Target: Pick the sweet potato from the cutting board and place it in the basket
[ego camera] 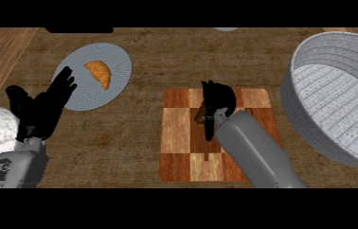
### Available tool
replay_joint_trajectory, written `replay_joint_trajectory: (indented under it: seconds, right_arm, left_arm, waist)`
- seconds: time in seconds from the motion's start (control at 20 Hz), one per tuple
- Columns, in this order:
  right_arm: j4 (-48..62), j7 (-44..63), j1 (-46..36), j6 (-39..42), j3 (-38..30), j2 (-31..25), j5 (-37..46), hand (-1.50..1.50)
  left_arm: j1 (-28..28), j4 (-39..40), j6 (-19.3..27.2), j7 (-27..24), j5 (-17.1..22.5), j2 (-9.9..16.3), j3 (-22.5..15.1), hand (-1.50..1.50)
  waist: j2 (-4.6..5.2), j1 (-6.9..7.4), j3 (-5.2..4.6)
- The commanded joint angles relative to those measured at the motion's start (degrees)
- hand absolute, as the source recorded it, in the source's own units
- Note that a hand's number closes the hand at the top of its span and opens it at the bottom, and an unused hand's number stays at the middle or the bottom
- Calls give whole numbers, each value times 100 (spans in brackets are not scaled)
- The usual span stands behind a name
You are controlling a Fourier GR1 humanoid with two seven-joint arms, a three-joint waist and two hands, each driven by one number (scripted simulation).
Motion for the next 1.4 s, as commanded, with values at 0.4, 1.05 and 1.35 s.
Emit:
replay_joint_trajectory:
  seconds: [0.4,1.05,1.35]
  right_arm:
    - [744,-284,-8,-110,553,200,283,150]
    - [-1939,-2718,2652,-913,1614,-48,556,150]
    - [-3781,-3461,4617,-1655,2261,-1223,442,150]
  left_arm:
    - [-575,296,-258,285,-39,29,393,0]
    - [343,195,-125,-84,-200,-124,526,0]
    - [391,21,-135,-60,-170,1,634,0]
  waist:
    - [15,42,1]
    - [-229,-531,21]
    - [-182,-589,10]
